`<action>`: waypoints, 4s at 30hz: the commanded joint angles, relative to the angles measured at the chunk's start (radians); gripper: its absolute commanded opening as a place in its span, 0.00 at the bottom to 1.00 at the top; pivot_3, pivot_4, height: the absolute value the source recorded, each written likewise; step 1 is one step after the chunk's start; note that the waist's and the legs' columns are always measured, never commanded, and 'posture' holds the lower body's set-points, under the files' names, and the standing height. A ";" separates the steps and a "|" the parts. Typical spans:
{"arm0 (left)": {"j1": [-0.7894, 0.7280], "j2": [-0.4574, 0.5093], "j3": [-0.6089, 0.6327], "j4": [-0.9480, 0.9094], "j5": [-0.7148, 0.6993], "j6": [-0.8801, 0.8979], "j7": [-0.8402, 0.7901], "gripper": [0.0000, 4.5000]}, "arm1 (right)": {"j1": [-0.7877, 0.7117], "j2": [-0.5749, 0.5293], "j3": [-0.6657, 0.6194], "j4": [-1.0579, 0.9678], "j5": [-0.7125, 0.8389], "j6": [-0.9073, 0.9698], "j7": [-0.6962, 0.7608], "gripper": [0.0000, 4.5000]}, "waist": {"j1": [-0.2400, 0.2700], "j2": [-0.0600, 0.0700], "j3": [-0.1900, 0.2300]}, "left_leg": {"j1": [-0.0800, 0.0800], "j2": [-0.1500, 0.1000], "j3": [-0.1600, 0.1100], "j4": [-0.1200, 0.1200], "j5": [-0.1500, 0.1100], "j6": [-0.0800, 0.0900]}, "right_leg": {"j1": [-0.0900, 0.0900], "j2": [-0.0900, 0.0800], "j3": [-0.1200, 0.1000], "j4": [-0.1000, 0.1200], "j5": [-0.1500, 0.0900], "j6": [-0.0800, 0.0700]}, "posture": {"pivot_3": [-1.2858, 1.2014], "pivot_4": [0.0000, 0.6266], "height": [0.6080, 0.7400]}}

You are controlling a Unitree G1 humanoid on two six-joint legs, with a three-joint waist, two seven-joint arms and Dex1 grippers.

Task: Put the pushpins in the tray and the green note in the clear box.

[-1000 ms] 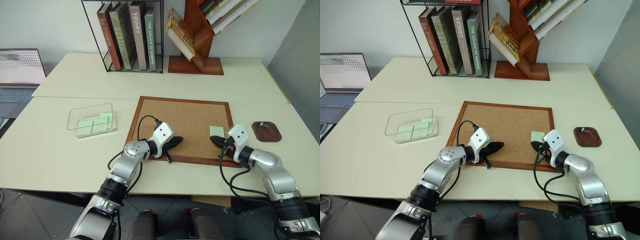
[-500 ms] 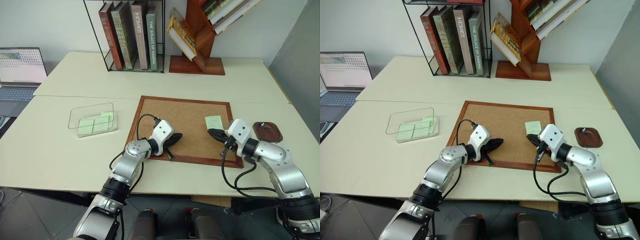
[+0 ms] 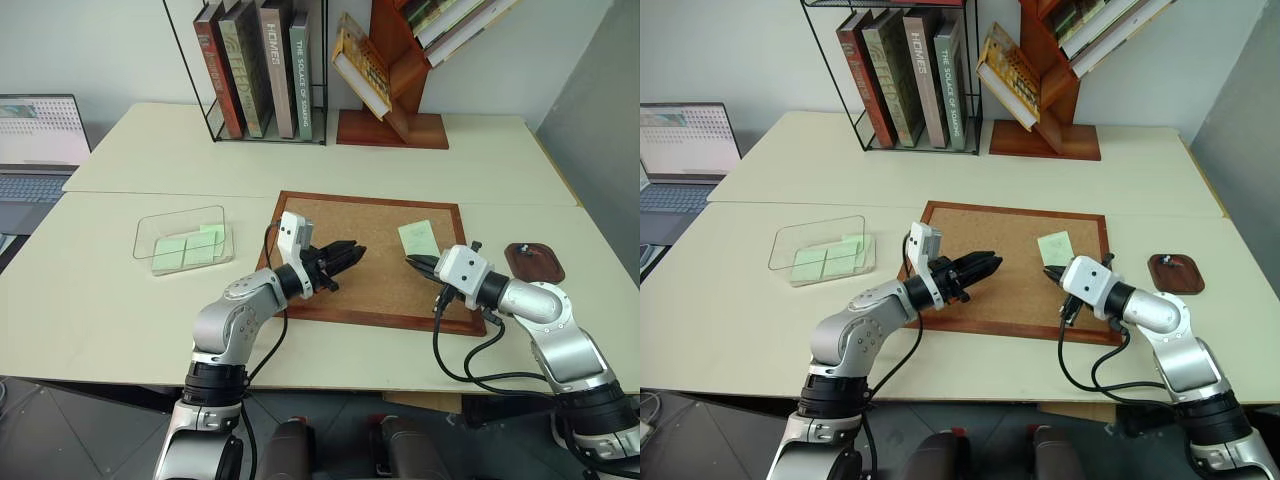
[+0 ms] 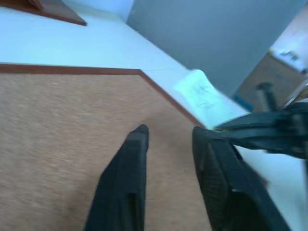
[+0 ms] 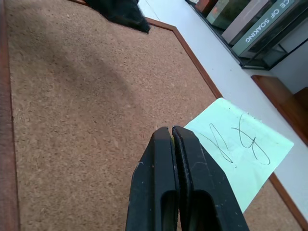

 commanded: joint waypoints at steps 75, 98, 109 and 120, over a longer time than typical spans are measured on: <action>-0.107 -0.058 -0.058 0.107 0.028 -0.109 0.018 0.01 | 0.128 0.052 -0.323 -0.101 0.084 0.188 -0.231 0.00 | 0.003 -0.001 0.000 | 0.001 0.000 0.000 0.000 0.000 0.000 | 0.001 -0.005 0.002 0.001 0.000 -0.001 | 0.52 0.24 1.00; -0.019 0.013 -0.168 -0.061 0.077 -0.142 0.004 0.00 | -0.041 0.058 -0.480 0.208 0.170 0.676 -0.462 0.30 | 0.000 0.000 0.000 | 0.001 -0.001 0.001 0.000 0.000 0.000 | 0.001 -0.001 0.002 0.000 0.000 0.000 | 0.52 0.24 1.00; -0.017 0.015 -0.167 -0.062 0.088 -0.142 0.003 0.00 | -0.055 0.046 -0.499 0.211 0.181 0.690 -0.490 0.87 | 0.000 0.000 0.000 | 0.001 -0.001 0.000 0.000 0.000 0.000 | 0.001 0.000 0.002 0.000 0.000 0.000 | 0.52 0.24 1.00; -0.018 0.012 -0.166 -0.058 0.096 -0.147 0.015 0.00 | -0.073 0.039 -0.525 0.221 0.197 0.657 -0.499 0.99 | 0.000 0.000 0.000 | 0.001 -0.001 0.000 0.000 0.000 0.000 | 0.001 0.000 0.002 0.000 0.000 0.000 | 0.52 0.24 1.00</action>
